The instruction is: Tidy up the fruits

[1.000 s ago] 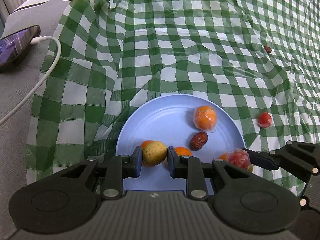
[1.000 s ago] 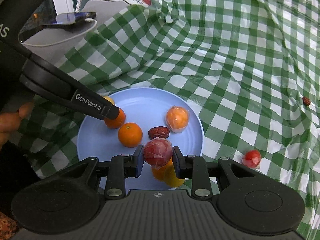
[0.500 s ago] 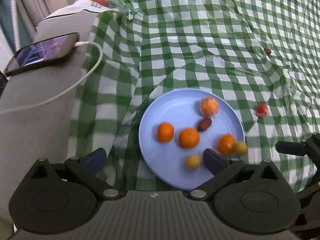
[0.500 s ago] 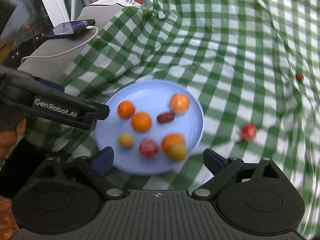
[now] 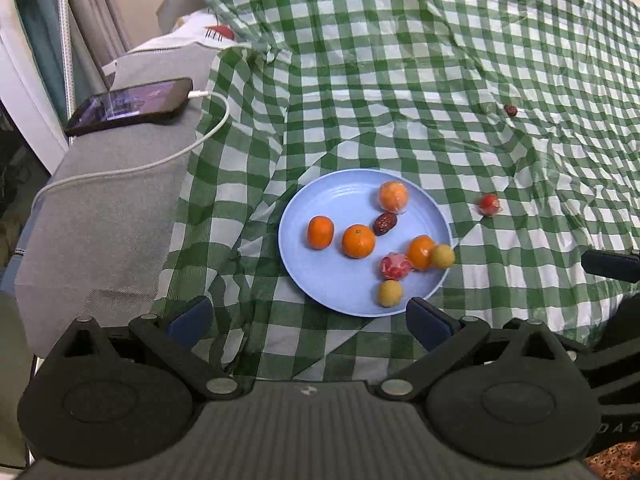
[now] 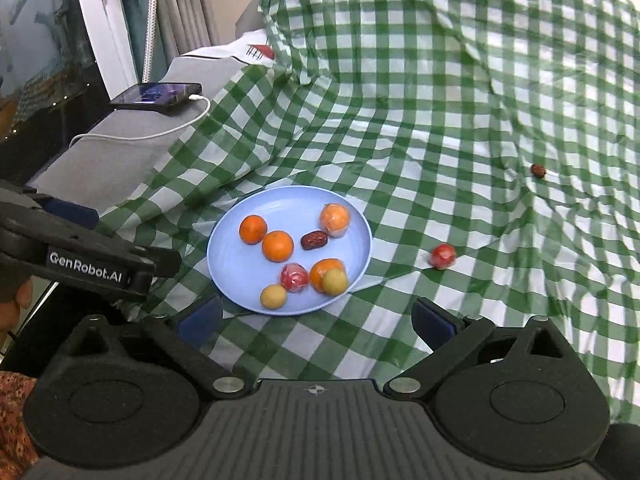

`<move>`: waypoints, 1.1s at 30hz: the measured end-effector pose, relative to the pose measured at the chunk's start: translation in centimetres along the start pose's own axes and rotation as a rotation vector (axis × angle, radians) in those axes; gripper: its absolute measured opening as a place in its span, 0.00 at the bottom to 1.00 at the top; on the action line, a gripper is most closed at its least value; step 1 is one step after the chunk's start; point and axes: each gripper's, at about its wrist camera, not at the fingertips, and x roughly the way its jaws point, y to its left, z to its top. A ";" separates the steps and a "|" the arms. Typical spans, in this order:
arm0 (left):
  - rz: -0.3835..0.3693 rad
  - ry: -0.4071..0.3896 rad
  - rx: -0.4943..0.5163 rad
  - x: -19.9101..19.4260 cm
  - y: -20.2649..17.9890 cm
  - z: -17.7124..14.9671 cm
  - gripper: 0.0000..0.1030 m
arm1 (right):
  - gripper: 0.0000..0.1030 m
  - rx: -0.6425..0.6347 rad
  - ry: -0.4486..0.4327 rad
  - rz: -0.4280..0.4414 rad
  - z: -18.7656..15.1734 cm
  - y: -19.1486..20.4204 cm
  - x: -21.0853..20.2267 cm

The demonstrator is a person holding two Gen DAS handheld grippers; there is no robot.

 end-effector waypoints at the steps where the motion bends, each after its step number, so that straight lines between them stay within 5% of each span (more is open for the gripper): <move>1: -0.001 -0.009 0.005 -0.4 -0.2 -0.1 1.00 | 0.97 -0.001 -0.008 -0.003 -0.2 0.1 -0.4; 33: 0.007 -0.059 0.025 -3.1 -0.4 -0.8 1.00 | 0.98 -0.010 -0.077 -0.031 -0.8 1.0 -2.6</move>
